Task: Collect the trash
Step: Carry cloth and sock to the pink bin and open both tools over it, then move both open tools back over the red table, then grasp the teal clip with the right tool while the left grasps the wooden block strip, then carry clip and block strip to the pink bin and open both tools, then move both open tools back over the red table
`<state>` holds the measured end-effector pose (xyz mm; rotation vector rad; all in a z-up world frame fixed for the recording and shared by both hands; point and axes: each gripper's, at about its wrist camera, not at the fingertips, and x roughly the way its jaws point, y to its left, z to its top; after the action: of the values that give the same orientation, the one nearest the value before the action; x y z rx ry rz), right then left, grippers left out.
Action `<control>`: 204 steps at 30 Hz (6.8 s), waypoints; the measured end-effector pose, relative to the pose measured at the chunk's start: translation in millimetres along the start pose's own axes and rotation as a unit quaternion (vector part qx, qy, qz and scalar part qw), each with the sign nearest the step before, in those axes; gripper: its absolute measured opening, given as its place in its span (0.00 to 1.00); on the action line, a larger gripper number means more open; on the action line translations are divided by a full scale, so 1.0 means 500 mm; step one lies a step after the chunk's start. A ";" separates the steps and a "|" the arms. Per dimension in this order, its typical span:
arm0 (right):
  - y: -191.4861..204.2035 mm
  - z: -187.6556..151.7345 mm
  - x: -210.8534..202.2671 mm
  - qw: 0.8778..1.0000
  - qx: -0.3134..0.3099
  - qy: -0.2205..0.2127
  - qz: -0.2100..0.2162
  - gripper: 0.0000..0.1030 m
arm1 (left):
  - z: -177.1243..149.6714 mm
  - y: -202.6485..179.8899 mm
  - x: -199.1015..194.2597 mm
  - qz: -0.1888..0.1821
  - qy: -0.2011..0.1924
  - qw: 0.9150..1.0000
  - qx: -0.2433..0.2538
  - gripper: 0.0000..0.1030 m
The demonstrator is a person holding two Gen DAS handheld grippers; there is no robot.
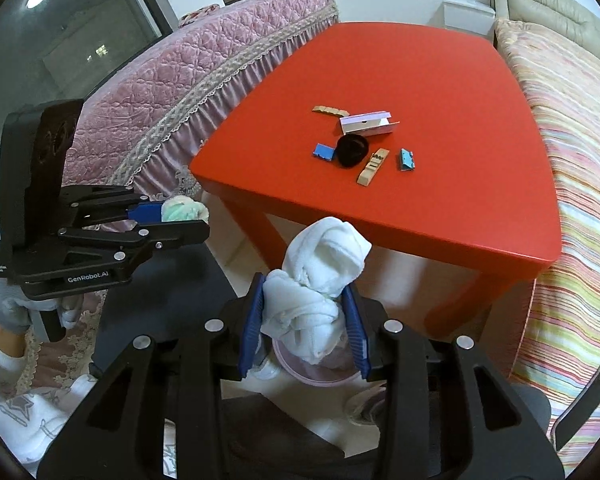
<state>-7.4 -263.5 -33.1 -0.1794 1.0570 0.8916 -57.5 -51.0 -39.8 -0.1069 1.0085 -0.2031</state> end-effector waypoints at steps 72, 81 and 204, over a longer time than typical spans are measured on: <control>-0.216 0.247 0.236 0.988 0.023 0.081 -0.129 0.77 | 0.327 0.223 0.290 -0.013 0.060 0.970 0.237 0.93; -0.210 0.252 0.260 0.988 0.016 0.088 -0.125 0.69 | 0.341 0.235 0.326 -0.021 0.053 0.963 0.265 0.91; -0.025 -0.015 0.028 0.998 0.021 -0.002 -0.050 0.94 | -0.021 0.025 0.006 0.037 0.001 0.999 -0.006 0.92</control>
<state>-0.9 -268.1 -51.9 -0.1929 1.0524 0.7774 -63.3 -39.4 -49.9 -0.0796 1.0135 -0.1292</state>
